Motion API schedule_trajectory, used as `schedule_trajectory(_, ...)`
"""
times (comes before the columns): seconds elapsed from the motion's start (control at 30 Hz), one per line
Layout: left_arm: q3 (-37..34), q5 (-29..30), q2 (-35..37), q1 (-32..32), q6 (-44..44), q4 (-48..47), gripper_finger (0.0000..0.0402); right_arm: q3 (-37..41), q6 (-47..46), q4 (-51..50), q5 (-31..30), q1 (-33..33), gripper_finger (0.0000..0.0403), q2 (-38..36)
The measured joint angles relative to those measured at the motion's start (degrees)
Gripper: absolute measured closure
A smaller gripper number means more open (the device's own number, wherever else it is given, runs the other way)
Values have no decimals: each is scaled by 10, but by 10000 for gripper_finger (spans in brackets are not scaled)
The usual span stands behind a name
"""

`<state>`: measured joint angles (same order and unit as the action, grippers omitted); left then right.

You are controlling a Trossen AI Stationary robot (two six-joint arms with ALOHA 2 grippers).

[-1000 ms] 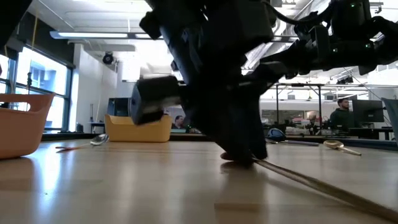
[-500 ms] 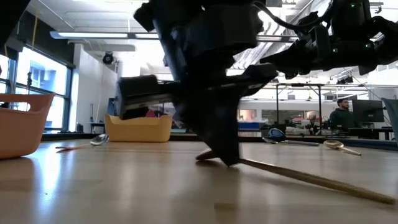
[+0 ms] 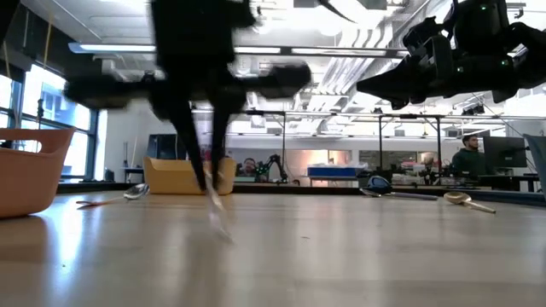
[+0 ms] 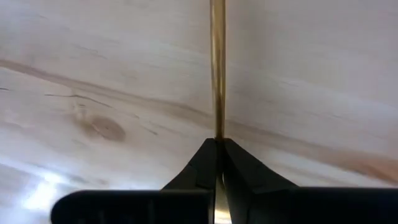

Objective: Sort silverware by color (type)
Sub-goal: Put the bottom gold spoon into the orange bin

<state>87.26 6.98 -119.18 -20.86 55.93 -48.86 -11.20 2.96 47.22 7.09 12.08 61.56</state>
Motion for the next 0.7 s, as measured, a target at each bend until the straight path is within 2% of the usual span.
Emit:
schedule_trajectory(0.27, 1, 31, 68, -31, -38, -99, 401, 0, -1, -1, 0, 0, 403, 0)
schedule_trajectory(0.53, -51, 36, 161, -79, -176, -195, 401, 0, -1, -8, 0, -1, 403, 0)
schedule_trajectory(0.7, -72, 10, 205, -124, -265, -275, 401, 0, -2, -9, 0, -1, 403, 0)
